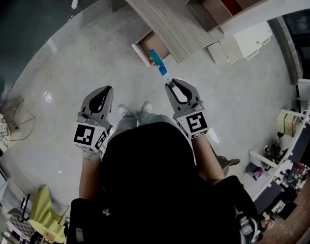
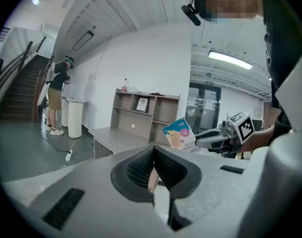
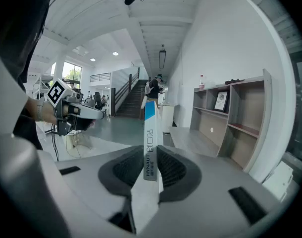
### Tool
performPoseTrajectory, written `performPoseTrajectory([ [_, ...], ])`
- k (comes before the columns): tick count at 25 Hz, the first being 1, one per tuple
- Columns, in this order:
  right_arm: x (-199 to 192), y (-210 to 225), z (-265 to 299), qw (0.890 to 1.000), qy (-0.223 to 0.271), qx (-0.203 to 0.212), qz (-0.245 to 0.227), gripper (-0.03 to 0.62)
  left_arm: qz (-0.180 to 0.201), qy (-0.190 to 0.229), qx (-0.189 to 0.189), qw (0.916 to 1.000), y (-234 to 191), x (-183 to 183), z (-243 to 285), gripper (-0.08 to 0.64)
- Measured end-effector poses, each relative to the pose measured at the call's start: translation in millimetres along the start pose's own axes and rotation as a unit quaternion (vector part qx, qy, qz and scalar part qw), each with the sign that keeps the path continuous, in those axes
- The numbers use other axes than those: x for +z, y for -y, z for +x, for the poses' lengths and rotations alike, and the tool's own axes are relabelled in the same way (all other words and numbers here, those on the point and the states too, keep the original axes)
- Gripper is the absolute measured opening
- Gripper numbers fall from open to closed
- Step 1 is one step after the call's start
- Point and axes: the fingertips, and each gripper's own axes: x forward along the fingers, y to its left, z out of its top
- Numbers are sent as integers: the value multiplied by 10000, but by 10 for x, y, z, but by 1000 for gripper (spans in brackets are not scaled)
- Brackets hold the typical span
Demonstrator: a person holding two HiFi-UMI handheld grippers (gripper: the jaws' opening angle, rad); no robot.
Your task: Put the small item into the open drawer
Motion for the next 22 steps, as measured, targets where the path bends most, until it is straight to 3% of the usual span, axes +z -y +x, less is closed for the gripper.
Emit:
performPoseTrajectory([
  [16, 319, -457, 375, 9984, -115, -439, -343, 92, -92, 117, -316, 9994, -555, -67, -456, 3],
  [22, 472, -490, 533, 9981, 99, -539, -294, 92, -98, 121, -444, 9989, -683, -84, -409, 3],
])
